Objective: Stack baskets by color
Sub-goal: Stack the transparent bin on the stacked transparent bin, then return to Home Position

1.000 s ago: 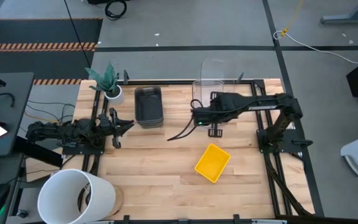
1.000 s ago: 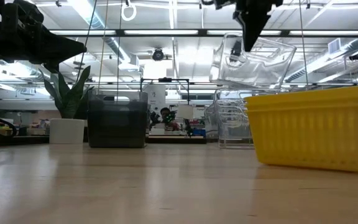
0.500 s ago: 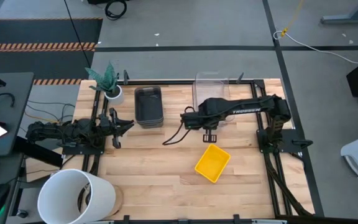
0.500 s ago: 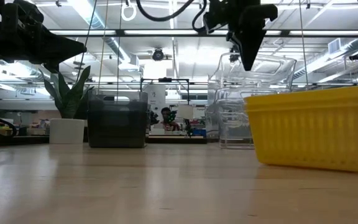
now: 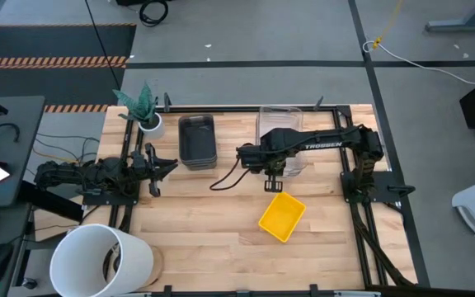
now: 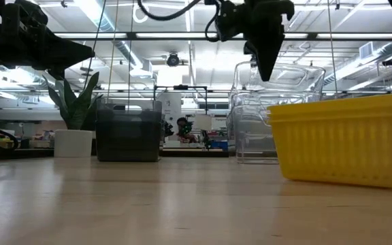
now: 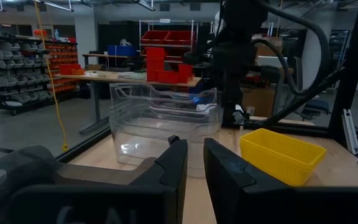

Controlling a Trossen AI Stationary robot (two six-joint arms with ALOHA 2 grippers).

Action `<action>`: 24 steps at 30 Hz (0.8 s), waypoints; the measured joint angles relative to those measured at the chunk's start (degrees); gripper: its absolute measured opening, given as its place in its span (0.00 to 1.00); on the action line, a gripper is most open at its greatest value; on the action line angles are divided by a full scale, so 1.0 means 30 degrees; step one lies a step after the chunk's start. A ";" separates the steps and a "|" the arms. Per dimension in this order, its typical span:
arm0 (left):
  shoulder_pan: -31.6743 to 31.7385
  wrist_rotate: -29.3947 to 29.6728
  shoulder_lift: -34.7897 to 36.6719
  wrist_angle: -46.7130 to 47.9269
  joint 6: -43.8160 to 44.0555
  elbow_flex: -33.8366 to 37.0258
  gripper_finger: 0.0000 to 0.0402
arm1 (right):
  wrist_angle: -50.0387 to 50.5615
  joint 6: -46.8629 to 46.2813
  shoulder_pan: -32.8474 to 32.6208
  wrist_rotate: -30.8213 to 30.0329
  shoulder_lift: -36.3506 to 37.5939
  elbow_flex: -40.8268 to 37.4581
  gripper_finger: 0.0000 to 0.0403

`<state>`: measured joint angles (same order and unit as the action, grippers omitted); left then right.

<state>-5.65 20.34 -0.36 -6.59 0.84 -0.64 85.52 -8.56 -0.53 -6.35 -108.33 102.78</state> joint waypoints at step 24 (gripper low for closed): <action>0.0000 0.0007 0.0000 0.0015 -0.0005 -0.0002 0.16 | -0.2291 0.0458 0.0311 0.0528 -0.0322 -0.0007 0.38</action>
<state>-5.65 20.36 -0.36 -6.55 0.82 -0.64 78.65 -7.18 0.41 -4.77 -109.30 102.76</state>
